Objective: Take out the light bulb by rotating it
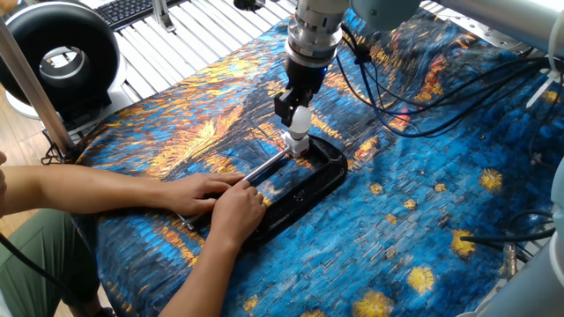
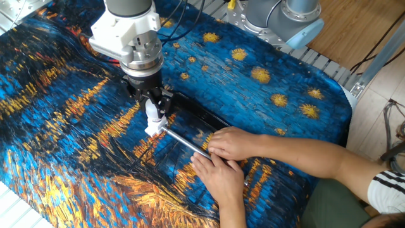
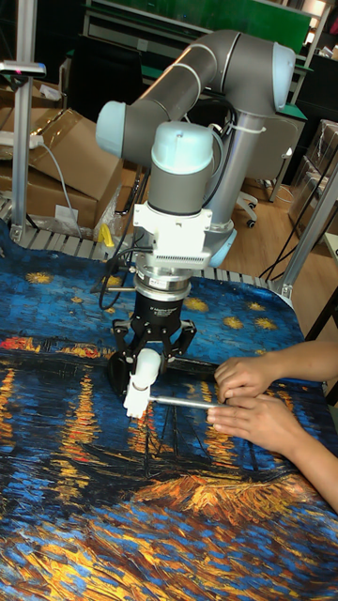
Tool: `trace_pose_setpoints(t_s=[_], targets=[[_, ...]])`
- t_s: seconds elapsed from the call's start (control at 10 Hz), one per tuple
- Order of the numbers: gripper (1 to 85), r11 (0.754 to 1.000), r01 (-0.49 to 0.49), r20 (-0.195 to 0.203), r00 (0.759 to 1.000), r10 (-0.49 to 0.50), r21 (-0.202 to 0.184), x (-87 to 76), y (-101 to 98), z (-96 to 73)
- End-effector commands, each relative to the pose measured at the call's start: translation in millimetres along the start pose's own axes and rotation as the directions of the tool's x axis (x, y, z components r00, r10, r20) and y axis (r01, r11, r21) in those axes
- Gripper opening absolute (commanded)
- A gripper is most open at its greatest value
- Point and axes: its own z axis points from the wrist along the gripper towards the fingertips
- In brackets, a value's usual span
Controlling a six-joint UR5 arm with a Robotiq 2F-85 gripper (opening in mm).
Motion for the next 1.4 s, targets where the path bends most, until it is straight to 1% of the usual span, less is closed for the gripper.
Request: trace_pose_setpoints(t_s=[0.0, 0.1, 0.3, 0.6, 0.8, 0.9, 1.0, 1.1, 1.3], targets=[[52.7, 1.000, 0.009, -0.010, 1.000, -0.009, -0.012, 2.4, 2.2, -1.8], [54.0, 1.000, 0.023, -0.008, 1.000, -0.023, -0.013, 2.9, 1.5, -0.8], [52.0, 1.000, 0.029, -0.010, 1.000, -0.029, 0.003, 3.8, -3.3, 0.3], [49.3, 0.998, 0.046, -0.015, 0.999, -0.045, 0.043, 4.8, -14.0, 0.9], [45.3, 0.999, 0.026, -0.012, 1.000, -0.026, 0.034, 3.6, -10.5, 1.4], [38.0, 1.000, -0.005, -0.007, 1.000, 0.005, 0.021, 1.3, -5.5, 0.9], [33.0, 1.000, 0.000, -0.011, 1.000, 0.001, 0.025, 1.8, -5.9, 0.5], [28.7, 1.000, 0.002, -0.010, 1.000, -0.002, 0.016, 1.2, -3.2, 0.5], [16.0, 0.999, 0.036, -0.005, 0.999, -0.036, 0.025, -0.4, -5.2, 0.6]])
